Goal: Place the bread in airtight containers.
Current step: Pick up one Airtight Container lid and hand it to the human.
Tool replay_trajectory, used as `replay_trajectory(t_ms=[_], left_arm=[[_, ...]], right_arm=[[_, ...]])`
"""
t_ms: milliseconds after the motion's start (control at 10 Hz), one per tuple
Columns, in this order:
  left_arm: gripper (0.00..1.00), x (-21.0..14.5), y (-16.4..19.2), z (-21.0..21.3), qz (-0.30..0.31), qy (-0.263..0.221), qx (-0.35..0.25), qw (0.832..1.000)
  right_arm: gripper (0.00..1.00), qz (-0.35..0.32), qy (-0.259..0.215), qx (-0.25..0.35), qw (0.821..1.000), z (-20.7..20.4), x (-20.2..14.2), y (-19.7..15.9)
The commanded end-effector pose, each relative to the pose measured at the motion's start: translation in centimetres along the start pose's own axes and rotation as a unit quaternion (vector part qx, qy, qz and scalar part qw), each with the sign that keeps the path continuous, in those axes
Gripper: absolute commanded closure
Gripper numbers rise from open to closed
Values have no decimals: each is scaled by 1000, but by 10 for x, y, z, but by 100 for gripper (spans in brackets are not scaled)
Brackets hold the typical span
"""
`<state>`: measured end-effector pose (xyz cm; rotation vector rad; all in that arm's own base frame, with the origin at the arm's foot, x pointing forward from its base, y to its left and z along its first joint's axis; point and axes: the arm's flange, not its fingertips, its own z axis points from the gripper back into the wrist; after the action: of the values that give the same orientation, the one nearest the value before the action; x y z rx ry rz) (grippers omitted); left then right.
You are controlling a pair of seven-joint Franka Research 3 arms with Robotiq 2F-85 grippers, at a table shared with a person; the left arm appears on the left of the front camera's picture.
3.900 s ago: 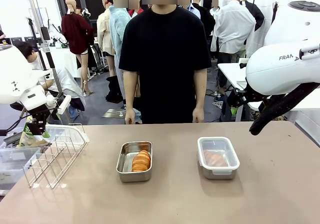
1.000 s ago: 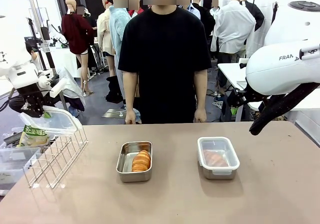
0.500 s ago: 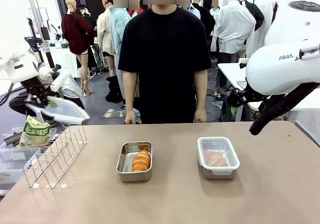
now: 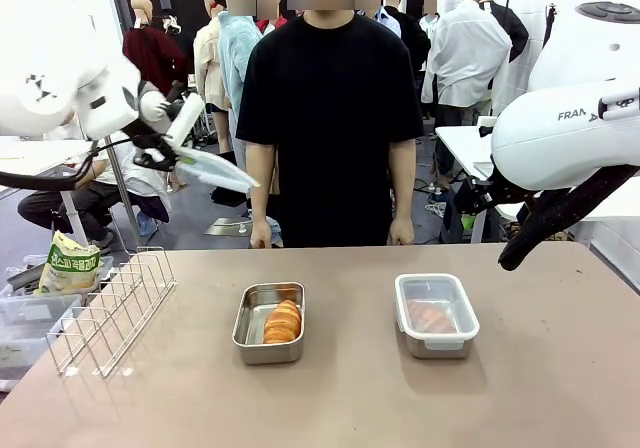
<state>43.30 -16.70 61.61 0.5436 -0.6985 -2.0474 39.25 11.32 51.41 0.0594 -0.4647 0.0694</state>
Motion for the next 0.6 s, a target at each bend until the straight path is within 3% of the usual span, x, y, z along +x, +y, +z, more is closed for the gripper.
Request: replay_trajectory(t_ms=[0,500], left_arm=[[100,2,25,-20,-44,-22,11,999],[100,35,65,-80,-76,-51,17,996]], right_arm=[[0,-2,2,5,1000,-1,0,-1],[0,-2,2,5,1000,-1,0,-1]])
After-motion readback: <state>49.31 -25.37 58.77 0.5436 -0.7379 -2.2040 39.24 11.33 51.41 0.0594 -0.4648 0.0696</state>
